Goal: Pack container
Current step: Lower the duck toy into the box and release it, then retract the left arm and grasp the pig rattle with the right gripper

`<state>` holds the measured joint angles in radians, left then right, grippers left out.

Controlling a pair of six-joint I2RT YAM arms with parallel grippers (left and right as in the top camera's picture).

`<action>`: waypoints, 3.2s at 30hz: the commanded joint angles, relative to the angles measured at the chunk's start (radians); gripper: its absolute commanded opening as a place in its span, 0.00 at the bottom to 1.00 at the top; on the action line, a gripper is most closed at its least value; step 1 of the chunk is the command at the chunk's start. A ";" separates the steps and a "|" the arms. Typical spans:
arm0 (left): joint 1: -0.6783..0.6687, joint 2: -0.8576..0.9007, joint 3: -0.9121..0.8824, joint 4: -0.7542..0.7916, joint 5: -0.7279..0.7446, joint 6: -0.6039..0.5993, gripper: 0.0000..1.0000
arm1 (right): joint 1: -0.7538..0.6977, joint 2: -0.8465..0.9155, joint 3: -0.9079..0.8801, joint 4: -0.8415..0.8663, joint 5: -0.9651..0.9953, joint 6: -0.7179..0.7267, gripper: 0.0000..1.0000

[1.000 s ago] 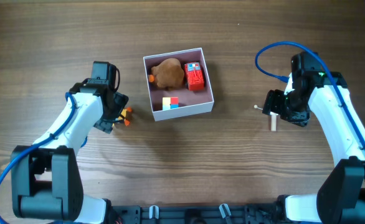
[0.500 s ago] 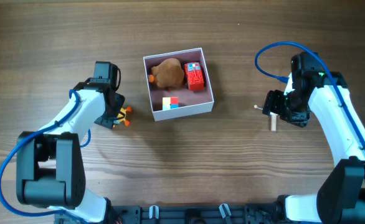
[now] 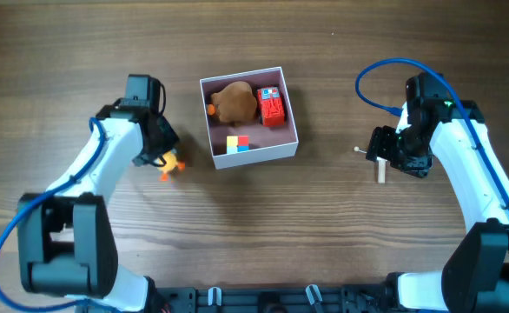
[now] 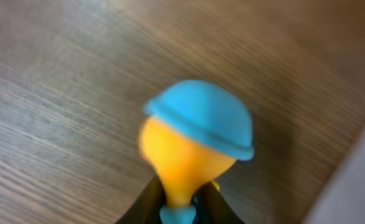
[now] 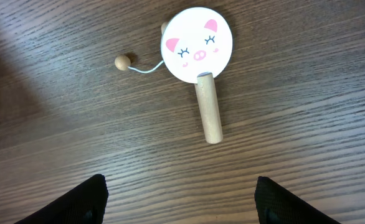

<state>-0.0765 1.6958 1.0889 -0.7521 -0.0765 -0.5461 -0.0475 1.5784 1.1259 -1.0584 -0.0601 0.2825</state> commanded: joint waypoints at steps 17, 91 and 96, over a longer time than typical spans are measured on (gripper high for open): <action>-0.507 -0.127 0.269 0.086 0.001 0.573 0.04 | -0.010 -0.068 -0.004 0.072 -0.099 0.140 0.78; 0.102 -0.174 0.364 -0.188 -0.071 0.269 1.00 | -0.063 0.152 -0.028 0.073 0.053 0.002 0.57; 0.102 -0.174 0.364 -0.188 -0.071 0.269 1.00 | -0.063 0.153 -0.088 0.145 0.034 0.006 0.57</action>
<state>0.0200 1.5185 1.4521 -0.9394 -0.1448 -0.2615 -0.1066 1.7168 1.0706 -0.9356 -0.0254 0.2966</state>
